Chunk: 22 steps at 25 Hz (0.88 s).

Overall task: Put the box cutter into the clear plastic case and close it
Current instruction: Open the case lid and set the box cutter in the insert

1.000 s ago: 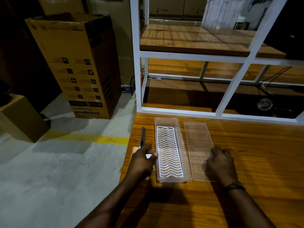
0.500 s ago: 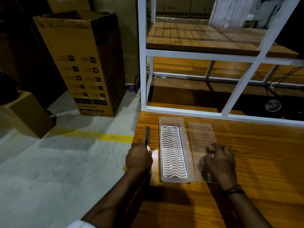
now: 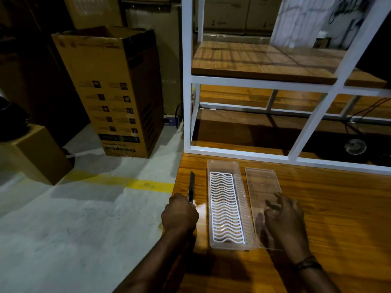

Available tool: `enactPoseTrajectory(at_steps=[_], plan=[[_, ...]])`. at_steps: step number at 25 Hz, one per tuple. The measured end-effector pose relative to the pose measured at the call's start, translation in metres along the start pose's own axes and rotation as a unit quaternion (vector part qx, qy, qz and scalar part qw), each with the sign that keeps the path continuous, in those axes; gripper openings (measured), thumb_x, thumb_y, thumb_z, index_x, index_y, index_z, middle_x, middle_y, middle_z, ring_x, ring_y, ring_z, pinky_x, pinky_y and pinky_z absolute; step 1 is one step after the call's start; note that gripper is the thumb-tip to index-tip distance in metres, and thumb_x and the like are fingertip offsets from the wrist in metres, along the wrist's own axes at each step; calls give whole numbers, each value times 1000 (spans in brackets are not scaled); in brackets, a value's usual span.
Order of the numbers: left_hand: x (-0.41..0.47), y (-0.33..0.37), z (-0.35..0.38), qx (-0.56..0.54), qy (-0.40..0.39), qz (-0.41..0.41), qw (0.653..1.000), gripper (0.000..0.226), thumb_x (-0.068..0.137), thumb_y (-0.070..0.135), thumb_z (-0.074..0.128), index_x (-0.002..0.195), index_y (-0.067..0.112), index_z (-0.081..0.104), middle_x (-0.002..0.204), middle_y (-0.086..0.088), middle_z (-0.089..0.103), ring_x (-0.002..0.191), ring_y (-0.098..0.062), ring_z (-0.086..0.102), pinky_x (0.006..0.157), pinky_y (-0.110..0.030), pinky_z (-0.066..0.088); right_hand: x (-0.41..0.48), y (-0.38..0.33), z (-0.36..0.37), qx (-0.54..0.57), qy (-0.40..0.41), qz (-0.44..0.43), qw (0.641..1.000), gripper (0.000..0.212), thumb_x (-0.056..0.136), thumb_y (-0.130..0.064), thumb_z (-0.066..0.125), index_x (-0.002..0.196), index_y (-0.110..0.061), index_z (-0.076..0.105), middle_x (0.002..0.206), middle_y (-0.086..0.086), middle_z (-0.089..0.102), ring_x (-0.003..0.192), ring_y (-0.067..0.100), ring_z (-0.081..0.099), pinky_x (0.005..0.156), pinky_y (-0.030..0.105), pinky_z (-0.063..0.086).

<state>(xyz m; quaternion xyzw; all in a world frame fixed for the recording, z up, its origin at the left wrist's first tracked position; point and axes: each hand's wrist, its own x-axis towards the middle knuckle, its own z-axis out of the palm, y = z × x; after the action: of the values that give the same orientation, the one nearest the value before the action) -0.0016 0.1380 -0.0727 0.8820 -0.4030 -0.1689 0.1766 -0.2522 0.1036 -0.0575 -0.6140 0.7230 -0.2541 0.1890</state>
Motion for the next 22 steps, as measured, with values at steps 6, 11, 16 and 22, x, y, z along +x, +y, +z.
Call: enactPoseTrajectory(at_steps=[6,11,16,22], plan=[[-3,-6,-12,-29,-5,13,999,30,92,45,64,112,22,65,112,-5,72,102,-31,70,84,-38,55,-2,-16,-10,85,1,-19,996,51,90,-10,68,139,-17,53,142,11,47,113,28,64,93,44,57],[-1,-16,-24,-202,-57,-35,977,23,89,39,65,75,22,70,78,-1,76,75,-26,73,75,-38,61,-5,-23,-19,104,13,-53,993,48,90,-15,70,136,-19,56,132,8,53,95,15,56,80,34,52],[-5,-10,-43,-483,-149,-122,854,11,98,19,66,91,12,70,57,-11,62,42,-21,51,50,-31,46,0,-43,-32,226,10,-42,973,36,93,-18,67,128,-24,62,122,1,64,105,20,61,74,29,48],[-22,19,-67,-527,-185,-59,827,15,100,18,62,97,8,72,58,-7,65,45,-18,56,47,-26,46,0,-88,-37,317,-78,-45,944,23,96,-26,64,119,-25,69,111,-7,70,100,10,65,84,37,58]])
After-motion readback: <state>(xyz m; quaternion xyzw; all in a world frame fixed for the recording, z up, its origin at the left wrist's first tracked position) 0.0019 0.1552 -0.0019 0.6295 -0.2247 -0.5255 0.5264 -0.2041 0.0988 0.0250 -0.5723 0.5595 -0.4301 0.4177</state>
